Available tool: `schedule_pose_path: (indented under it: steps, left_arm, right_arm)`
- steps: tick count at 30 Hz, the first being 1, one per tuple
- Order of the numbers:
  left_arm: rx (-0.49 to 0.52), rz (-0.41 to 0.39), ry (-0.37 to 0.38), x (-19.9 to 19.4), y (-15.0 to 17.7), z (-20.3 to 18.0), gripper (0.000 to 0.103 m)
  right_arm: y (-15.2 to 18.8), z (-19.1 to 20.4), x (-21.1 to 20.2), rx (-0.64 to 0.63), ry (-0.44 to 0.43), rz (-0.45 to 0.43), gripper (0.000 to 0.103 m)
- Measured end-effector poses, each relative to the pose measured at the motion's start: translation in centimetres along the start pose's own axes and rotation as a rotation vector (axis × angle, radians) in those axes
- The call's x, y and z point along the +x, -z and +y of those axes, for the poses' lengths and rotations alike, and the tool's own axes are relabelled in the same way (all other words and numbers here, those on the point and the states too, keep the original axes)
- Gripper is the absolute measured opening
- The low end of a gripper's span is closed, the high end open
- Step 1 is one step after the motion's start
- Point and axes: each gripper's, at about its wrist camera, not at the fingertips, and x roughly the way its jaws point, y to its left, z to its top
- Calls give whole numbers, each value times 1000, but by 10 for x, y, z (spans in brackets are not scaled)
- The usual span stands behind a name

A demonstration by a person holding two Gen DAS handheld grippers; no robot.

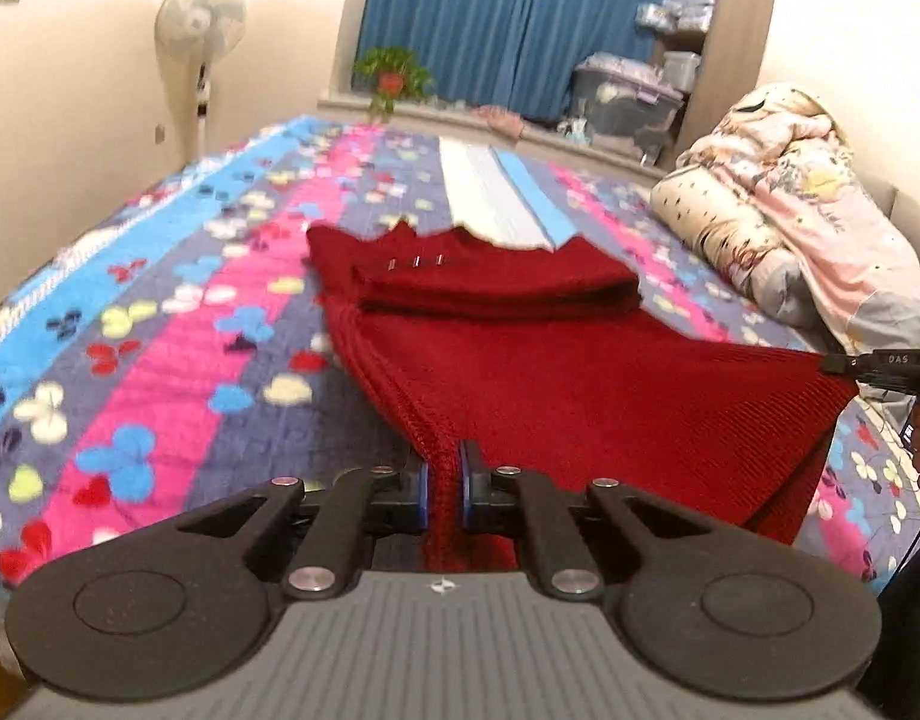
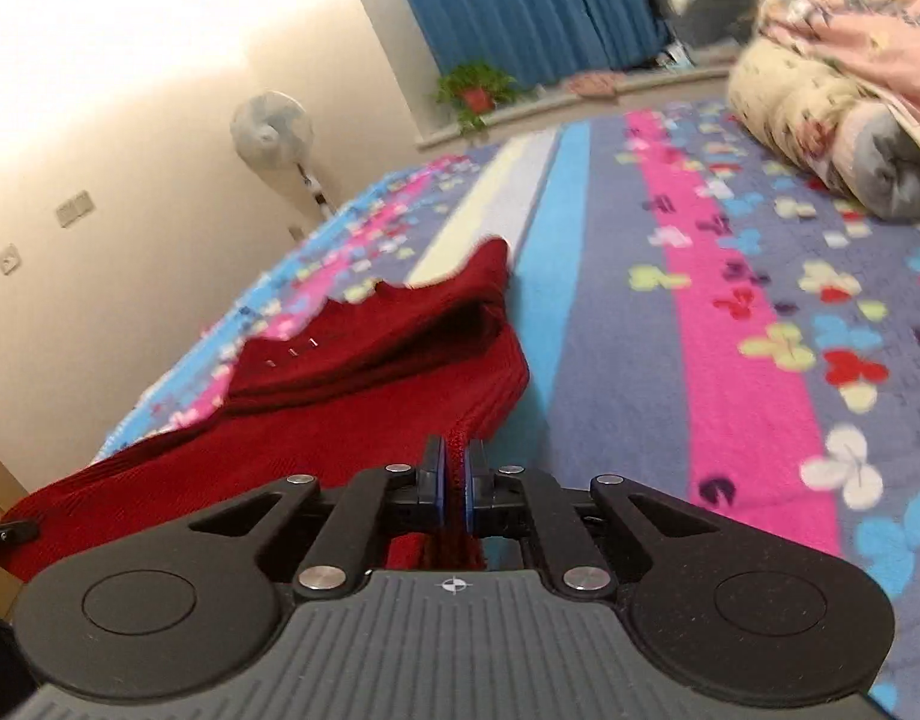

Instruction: Fold small clothes

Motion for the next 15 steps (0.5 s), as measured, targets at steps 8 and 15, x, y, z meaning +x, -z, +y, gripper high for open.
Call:
schedule_pose_path:
  steps: [8, 15]
  left_arm:
    - [-48, -123, 92, -85, 2, -7, 9]
    - [-141, -253, 187, -126, -43, 12, 9]
  right_arm:
    - [10, 16, -83, -2, -51, -136, 4]
    - [-9, 25, -149, 46, -85, -295, 4]
